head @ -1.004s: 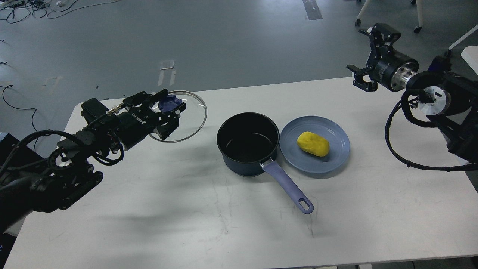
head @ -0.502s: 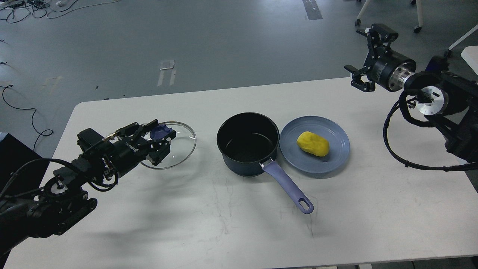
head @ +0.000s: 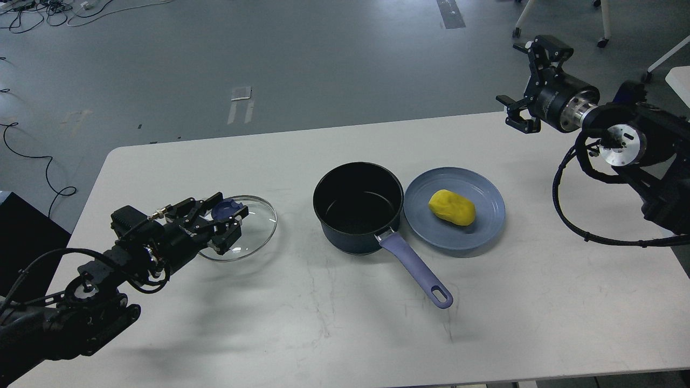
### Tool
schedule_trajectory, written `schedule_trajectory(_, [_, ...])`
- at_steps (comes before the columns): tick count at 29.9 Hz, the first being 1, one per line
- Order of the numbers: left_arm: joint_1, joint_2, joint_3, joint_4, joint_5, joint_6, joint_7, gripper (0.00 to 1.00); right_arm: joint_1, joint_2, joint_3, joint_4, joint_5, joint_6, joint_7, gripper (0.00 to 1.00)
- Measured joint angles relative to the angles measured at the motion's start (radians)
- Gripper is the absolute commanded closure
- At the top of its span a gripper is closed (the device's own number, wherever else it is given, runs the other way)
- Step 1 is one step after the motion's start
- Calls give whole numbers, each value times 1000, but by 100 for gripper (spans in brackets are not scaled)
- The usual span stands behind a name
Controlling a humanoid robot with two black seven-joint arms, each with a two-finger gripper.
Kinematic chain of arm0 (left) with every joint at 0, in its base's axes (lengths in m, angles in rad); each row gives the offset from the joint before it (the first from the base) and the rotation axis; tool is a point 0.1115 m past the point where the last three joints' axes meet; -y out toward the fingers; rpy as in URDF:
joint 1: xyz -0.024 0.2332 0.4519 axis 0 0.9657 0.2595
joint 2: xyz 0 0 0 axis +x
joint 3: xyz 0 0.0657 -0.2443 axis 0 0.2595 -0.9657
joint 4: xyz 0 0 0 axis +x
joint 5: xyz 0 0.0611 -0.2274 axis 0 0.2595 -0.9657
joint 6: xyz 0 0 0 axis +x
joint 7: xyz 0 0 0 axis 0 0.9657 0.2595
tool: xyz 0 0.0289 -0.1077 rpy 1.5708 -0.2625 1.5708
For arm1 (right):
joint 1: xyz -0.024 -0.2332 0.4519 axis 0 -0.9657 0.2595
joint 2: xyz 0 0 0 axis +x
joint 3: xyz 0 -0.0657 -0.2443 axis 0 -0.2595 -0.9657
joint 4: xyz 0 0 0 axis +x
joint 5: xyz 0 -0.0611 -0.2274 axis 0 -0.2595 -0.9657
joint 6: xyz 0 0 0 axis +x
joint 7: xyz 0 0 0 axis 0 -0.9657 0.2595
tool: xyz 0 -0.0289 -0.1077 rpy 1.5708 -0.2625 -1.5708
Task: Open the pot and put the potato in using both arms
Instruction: 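Lift the glass lid off the pot and lower it beside the pot, then release the lid and raise the left gripper away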
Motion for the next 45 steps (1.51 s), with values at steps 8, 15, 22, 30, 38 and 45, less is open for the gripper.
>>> schedule_trajectory(8, [28,-13,2,24,-10,0,0,88,-1,-1,0,1,0,0,0,0])
schedule_trajectory(15, [57,-33,1,51,-10,1,0,66,-1,-2,0,1,0,0,0,0])
schedule_trajectory(22, [61,-41,3,50,-83,-1,0,0,0,-3,1,0,0,0,0,0])
schedule_trajectory(30, [57,-40,2,42,-126,0,0,0,0,-3,1,0,0,0,0,0])
schedule_trajectory(38, [5,17,-7,-54,-256,0,0,0,15,-4,-1,6,-4,2,0,0])
schedule_trajectory(45, [-187,80,-36,-220,-607,-16,0,0,55,-7,-63,9,-13,4,9,0])
